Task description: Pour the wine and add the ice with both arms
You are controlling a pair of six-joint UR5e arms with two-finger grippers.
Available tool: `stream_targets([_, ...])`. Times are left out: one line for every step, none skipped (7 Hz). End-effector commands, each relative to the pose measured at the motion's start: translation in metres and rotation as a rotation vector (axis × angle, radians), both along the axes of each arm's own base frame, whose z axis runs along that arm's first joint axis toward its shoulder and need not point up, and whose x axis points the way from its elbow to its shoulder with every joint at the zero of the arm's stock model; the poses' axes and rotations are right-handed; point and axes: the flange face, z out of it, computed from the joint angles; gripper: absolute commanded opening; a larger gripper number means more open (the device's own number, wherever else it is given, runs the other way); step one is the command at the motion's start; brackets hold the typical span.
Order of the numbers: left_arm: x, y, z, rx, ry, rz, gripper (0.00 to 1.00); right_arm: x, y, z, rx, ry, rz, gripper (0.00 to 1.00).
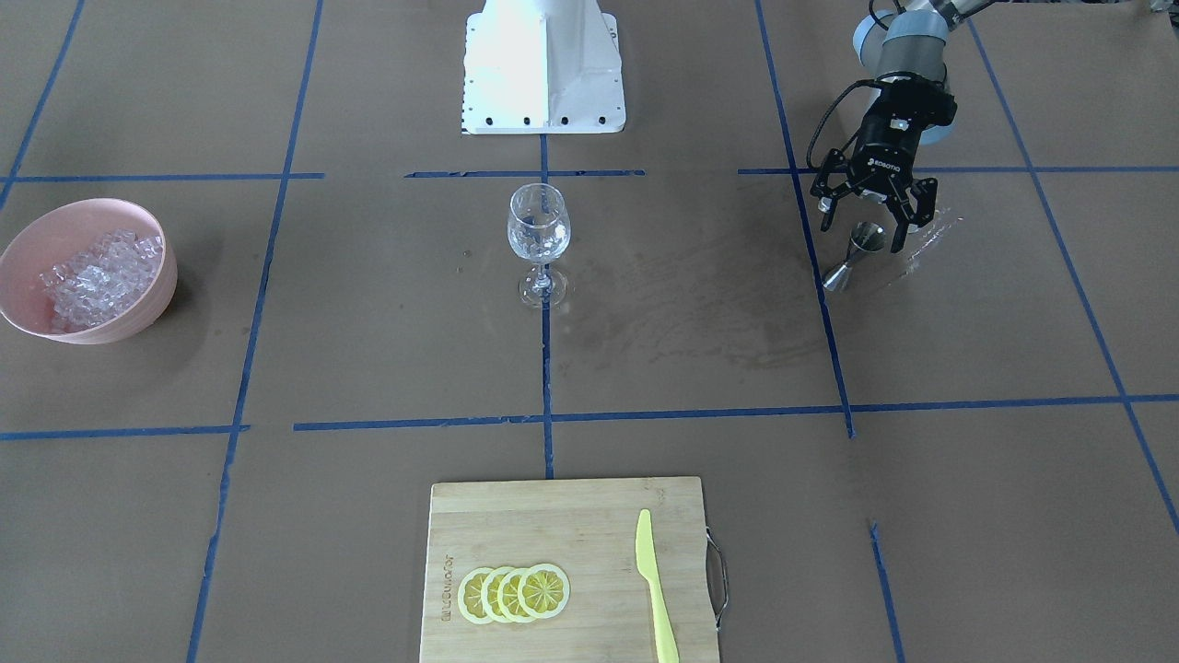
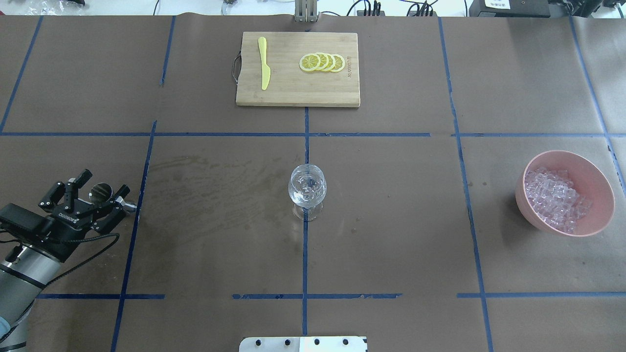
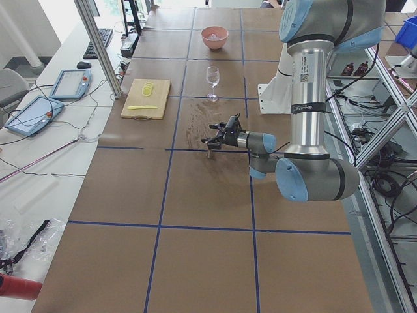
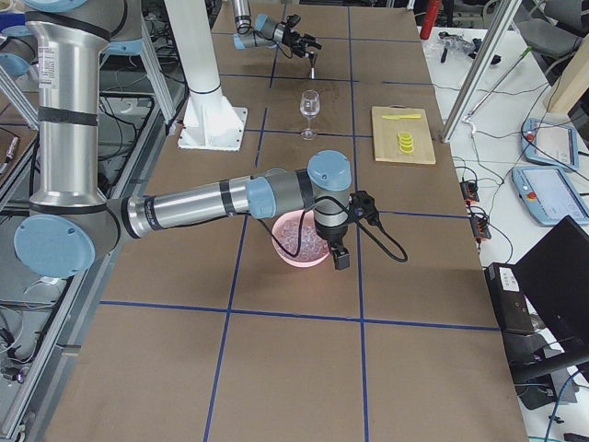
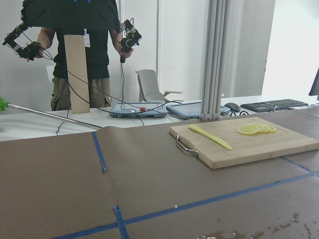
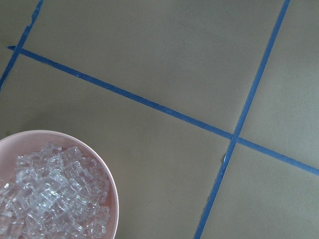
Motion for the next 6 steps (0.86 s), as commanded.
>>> stream_targets([-0.033,-0.034,-0.008,0.063,-0.034,-0.008,1.0,0.0,0.0,-0.001,0.0,-0.001,0.002,1.0])
stream_targets([-0.058,-0.061,-0.008,0.093,-0.078,0.019,1.0,0.0,0.0,-0.002,0.0,-0.001,0.002,1.0])
stream_targets([-0.085,-0.095,-0.007,0.089,-0.162,0.07,1.0,0.0,0.0,-0.003,0.003,-0.001,0.002,1.0])
stream_targets([-0.114,-0.127,-0.006,0.068,-0.224,0.14,1.0,0.0,-0.001,-0.002,-0.005,-0.001,0.012,1.0])
stream_targets([-0.144,-0.153,0.001,-0.006,-0.295,0.204,1.0,0.0,-0.001,-0.004,-0.024,-0.005,0.034,1.0])
stream_targets([-0.172,-0.188,-0.005,-0.109,-0.345,0.256,1.0,0.0,-0.001,-0.004,-0.026,-0.006,0.037,1.0])
